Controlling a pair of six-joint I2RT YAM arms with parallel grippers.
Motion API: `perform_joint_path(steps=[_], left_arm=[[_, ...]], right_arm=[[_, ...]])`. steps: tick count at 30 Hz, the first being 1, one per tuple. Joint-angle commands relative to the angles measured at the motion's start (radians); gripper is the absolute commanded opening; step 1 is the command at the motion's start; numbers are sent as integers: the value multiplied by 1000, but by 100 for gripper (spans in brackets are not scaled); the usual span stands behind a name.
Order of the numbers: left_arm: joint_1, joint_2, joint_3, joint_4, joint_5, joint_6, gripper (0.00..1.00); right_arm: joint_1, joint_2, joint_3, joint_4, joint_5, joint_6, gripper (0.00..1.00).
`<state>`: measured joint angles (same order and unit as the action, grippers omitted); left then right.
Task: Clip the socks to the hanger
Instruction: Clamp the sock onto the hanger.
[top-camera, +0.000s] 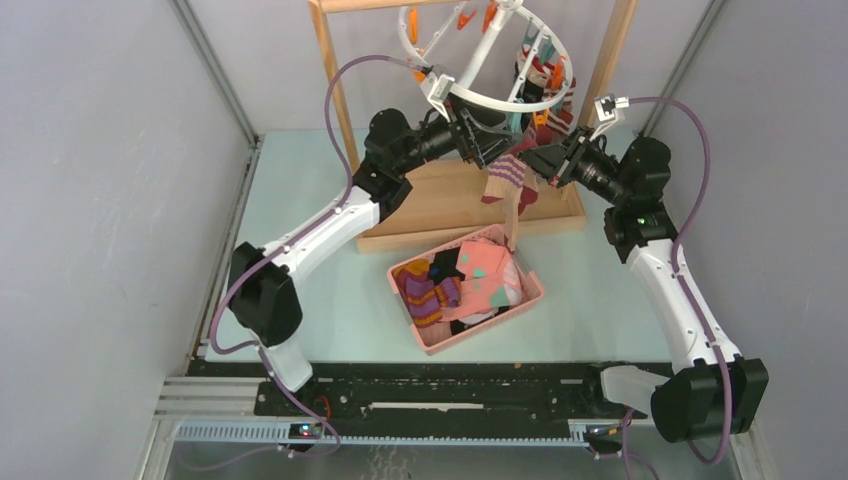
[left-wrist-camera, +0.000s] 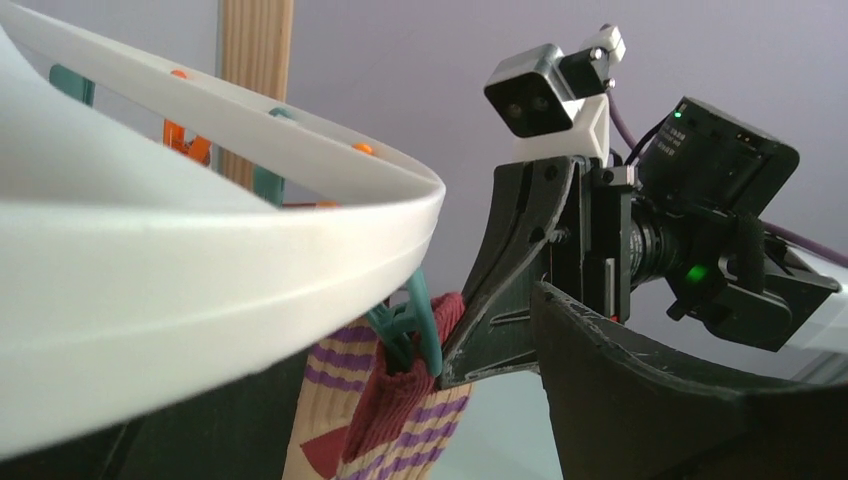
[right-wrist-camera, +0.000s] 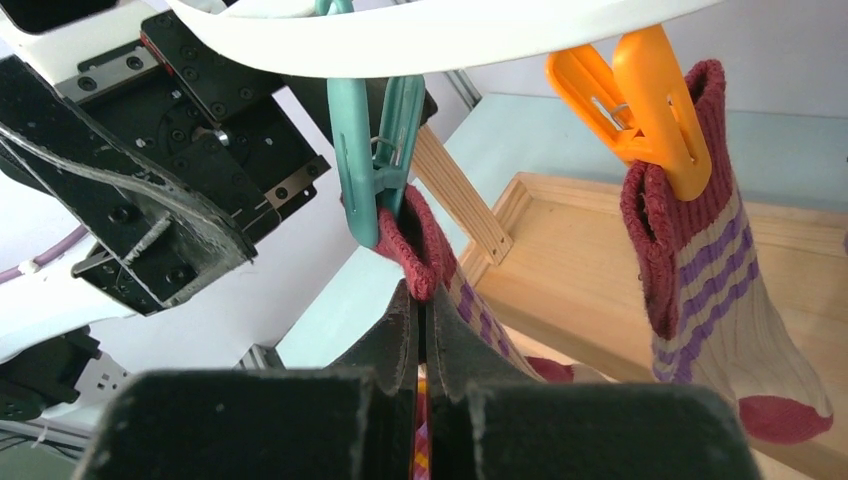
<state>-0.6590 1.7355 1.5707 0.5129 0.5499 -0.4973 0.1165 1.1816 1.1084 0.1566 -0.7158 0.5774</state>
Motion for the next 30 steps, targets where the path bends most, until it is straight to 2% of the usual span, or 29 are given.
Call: perform_joint_path(steps=[1, 10, 19, 22, 30], left_arm=[[-2, 11, 87, 31, -16, -29, 82], [-5, 26, 109, 36, -12, -46, 73], [-7, 39, 129, 34, -25, -52, 71], [-7, 42, 135, 29, -36, -56, 66], [-7, 46, 149, 34, -33, -70, 64]], right_arm=[[12, -3, 48, 15, 1, -25, 0], [17, -4, 48, 11, 0, -30, 0], [22, -5, 48, 5, -1, -37, 0], [22, -7, 47, 2, 1, -42, 0], [23, -6, 47, 0, 1, -43, 0]])
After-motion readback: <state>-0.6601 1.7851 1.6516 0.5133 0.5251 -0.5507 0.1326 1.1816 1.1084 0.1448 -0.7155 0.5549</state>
